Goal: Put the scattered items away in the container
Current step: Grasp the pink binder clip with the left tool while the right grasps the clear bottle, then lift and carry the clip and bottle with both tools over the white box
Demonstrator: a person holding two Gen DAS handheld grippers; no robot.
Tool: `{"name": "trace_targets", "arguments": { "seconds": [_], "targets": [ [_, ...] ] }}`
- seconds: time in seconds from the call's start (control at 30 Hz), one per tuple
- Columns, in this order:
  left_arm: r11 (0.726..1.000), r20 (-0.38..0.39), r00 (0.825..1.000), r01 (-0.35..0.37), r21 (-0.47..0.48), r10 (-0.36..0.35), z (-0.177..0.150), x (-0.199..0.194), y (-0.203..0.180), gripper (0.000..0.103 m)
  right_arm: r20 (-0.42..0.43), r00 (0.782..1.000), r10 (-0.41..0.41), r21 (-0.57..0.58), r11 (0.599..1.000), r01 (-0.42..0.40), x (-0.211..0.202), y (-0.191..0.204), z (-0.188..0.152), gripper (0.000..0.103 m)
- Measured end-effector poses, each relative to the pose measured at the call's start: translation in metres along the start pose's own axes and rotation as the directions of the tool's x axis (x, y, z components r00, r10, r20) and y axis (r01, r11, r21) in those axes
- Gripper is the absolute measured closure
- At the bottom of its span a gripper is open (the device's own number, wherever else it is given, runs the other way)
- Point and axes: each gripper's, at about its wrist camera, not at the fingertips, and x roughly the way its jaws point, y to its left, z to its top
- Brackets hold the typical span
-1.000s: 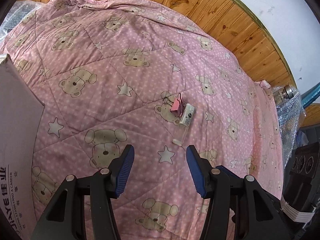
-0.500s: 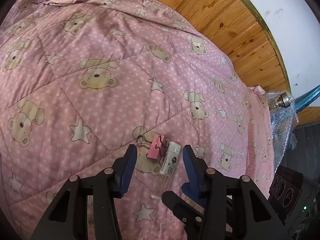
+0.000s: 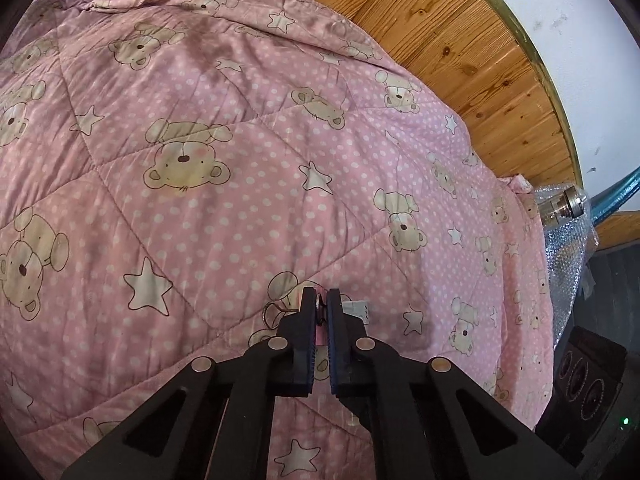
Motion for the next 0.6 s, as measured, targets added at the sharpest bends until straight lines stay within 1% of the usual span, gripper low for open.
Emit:
{"name": "trace_targets", "arguments": {
  "seconds": [0.3, 0.6],
  "targets": [
    [1.000, 0.035, 0.999, 0.014, 0.003, -0.014, -0.020, -0.041, -0.002, 0.102, 0.033, 0.999, 0.000, -0.009, 1.000, 0.000, -0.036, 0.008, -0.017, 0.086],
    [1.000, 0.048, 0.999, 0.021, 0.016, -0.022, -0.056, -0.080, -0.006, 0.102, 0.027, 0.999, 0.025, -0.010, 1.000, -0.025, -0.064, 0.021, -0.046, 0.086]
  ]
}}
